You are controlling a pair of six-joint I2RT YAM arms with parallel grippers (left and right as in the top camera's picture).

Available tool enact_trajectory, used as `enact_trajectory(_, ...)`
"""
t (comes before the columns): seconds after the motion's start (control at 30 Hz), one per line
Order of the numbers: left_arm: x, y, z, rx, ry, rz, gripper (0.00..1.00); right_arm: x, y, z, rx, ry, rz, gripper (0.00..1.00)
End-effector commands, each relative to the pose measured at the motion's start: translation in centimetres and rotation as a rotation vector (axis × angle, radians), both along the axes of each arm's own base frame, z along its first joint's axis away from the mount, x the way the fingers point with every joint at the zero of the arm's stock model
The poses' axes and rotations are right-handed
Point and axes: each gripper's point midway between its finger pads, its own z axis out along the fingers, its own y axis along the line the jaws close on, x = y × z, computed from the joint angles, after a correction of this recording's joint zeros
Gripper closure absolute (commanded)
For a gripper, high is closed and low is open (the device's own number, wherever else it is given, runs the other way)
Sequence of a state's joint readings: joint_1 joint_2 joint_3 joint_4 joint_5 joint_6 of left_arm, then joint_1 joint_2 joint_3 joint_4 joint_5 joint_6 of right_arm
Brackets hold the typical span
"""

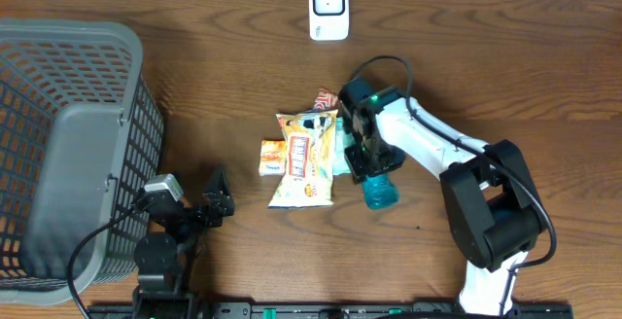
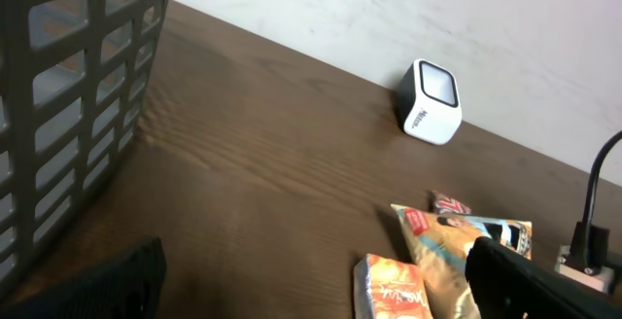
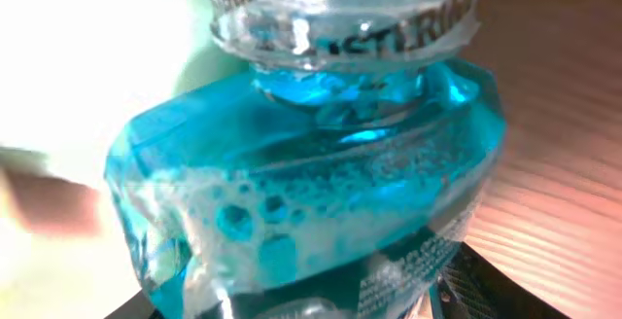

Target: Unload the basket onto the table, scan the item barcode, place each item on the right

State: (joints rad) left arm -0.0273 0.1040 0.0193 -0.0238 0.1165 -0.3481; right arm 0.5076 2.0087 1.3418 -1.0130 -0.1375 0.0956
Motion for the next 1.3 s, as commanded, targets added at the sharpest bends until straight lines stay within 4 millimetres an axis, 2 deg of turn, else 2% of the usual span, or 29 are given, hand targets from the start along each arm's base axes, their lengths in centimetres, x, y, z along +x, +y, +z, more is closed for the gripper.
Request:
enact_trajectory(0.0,-0.2,0.2,-1.6,-0.021,0.054,0.012,0.02,-3.7,3.5,-1.4,0.274,0.201,0.104,0.73)
enact_trajectory(0.27,-0.2,0.2,-1.6,-0.022,0.054,0.012,0.02,-2.3,1.5,-1.2,0.285,0.204,0.028,0.75)
enact_trajectory(0.4,-0.2,0.2,-1.6,-0.022,0.054,0.012,0.02,-1.5,0.1,-1.3,0.283,0.198,-0.019,0.72)
enact_trajectory(0.63,-0.2,0.1,-1.6,-0.022,0.054,0.011,0.02,-0.6,-0.6,-0.9,0.248,0.180,-0.030,0.71)
enact_trajectory(0.73,-0.2,0.2,-1.6,-0.021,0.054,0.012,0.02,0.2,-0.9,-0.5,0.213,0.152,-0.055,0.75)
enact_trajectory(0.83,-0.2,0.2,-1.6,-0.022,0.054,0.012,0.02,0.8,-1.0,0.2,0.201,0.128,-0.055,0.84)
enact_trajectory(0.93,-0.2,0.2,-1.6,-0.022,0.054,0.012,0.02,1.6,-1.0,1.0,0.196,0.093,-0.056,0.89)
enact_trajectory(1.03,-0.2,0.2,-1.6,-0.022,0.054,0.012,0.02,3.0,-2.4,1.6,0.089,0.016,-0.106,0.91)
enact_trajectory(1.13,-0.2,0.2,-1.6,-0.022,0.054,0.012,0.02,3.9,-3.5,1.9,-0.019,-0.064,-0.077,0.91)
enact_trajectory(1.27,-0.2,0.2,-1.6,-0.021,0.054,0.012,0.02,3.8,-3.5,1.7,-0.094,-0.102,-0.024,0.89)
